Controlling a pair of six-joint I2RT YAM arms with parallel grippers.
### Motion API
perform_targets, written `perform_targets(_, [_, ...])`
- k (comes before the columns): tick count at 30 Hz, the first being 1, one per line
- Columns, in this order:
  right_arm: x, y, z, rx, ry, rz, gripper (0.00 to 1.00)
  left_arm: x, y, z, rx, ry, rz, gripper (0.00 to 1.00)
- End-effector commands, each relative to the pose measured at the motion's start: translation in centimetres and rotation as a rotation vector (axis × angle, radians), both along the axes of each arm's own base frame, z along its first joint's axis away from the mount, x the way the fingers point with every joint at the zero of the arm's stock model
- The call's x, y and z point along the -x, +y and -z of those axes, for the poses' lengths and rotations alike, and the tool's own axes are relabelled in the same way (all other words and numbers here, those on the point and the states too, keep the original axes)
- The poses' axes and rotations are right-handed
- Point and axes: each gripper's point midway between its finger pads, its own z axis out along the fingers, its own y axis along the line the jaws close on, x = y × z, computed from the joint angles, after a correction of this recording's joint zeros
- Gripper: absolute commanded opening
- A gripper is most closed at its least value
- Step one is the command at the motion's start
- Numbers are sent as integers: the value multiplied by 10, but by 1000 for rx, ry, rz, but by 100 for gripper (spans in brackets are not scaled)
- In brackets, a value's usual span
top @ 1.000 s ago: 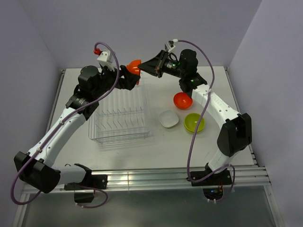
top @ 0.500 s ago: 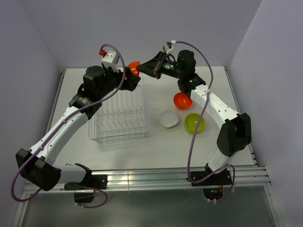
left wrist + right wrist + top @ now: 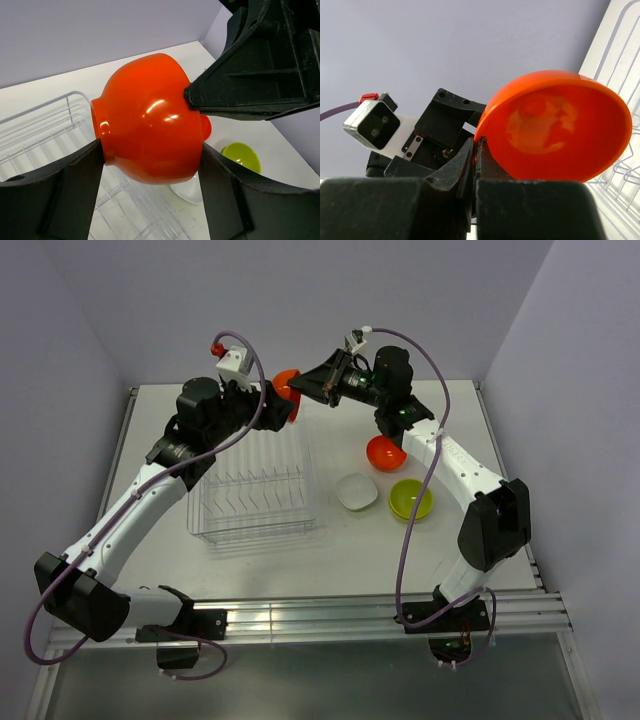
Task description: Load the bowls into the dish rack
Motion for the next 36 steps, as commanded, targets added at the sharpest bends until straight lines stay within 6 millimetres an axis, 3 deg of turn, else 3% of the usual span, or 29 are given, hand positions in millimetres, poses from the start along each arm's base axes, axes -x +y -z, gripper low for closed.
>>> perform_targets(1, [10, 5, -13, -33, -38, -37, 0, 3, -6, -21, 31, -33, 35, 32])
perform_targets(2, [9, 5, -11, -28, -34, -37, 0, 4, -7, -18, 25, -25, 36, 20])
perform_targets(5, [7, 6, -5, -23, -17, -34, 0, 4, -4, -15, 19, -10, 24, 0])
perform_targets(17, [3, 14, 33, 16, 78, -47, 0, 13, 6, 23, -1, 145, -24, 0])
perform_targets(20, [6, 19, 43, 40, 103, -54, 19, 13, 10, 30, -6, 173, -48, 0])
perform_targets(21, [7, 21, 46, 45, 108, -58, 31, 12, 11, 32, -8, 179, -53, 0])
perform_targets(29, [16, 23, 70, 106, 147, -72, 65, 3, 40, 63, -49, 291, -135, 0])
perform_targets(33, [24, 19, 71, 144, 124, -85, 75, 8, 53, 72, -81, 310, -163, 0])
perform_targets(36, [29, 15, 72, 174, 106, -102, 77, 12, 64, 77, -104, 311, -187, 0])
